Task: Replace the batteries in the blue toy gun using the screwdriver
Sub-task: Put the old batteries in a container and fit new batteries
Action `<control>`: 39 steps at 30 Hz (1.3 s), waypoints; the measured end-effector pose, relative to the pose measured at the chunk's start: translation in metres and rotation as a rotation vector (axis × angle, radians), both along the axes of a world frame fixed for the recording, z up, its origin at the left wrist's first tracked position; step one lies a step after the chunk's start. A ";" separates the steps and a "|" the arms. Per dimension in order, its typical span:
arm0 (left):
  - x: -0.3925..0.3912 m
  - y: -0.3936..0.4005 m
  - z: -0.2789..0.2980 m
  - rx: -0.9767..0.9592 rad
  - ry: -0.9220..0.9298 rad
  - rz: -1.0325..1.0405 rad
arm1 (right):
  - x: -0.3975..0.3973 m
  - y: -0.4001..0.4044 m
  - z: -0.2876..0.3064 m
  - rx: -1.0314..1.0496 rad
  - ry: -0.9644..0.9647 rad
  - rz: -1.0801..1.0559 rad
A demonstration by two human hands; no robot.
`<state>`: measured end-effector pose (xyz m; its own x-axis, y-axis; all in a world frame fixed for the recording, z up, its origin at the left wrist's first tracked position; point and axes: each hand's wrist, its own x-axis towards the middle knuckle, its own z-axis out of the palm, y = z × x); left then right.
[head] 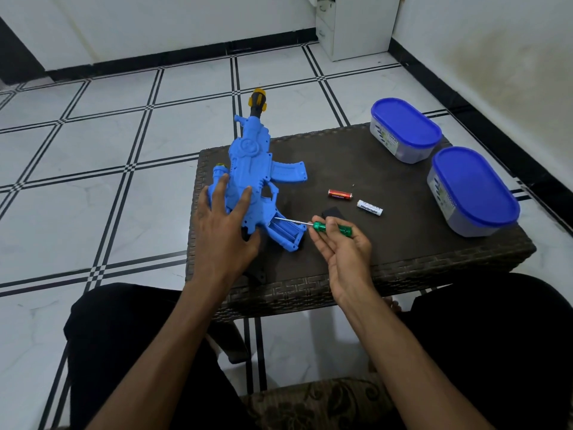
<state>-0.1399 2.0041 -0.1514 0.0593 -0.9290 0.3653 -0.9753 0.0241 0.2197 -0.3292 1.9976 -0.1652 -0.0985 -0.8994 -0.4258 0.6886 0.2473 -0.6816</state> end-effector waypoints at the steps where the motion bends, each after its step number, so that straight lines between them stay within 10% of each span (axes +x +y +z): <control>1: 0.000 0.000 0.000 0.002 -0.001 -0.001 | 0.000 0.000 -0.002 -0.001 0.006 0.015; 20: 0.000 -0.002 -0.001 0.014 -0.006 0.011 | -0.008 -0.005 -0.019 -0.429 1.178 0.316; 39: -0.003 0.001 0.000 -0.011 -0.005 -0.009 | -0.008 -0.003 -0.021 -0.328 1.043 0.340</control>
<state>-0.1432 2.0055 -0.1517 0.0494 -0.9256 0.3753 -0.9762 0.0347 0.2141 -0.3372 1.9946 -0.1864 0.0033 -0.9998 -0.0196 -0.3190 0.0175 -0.9476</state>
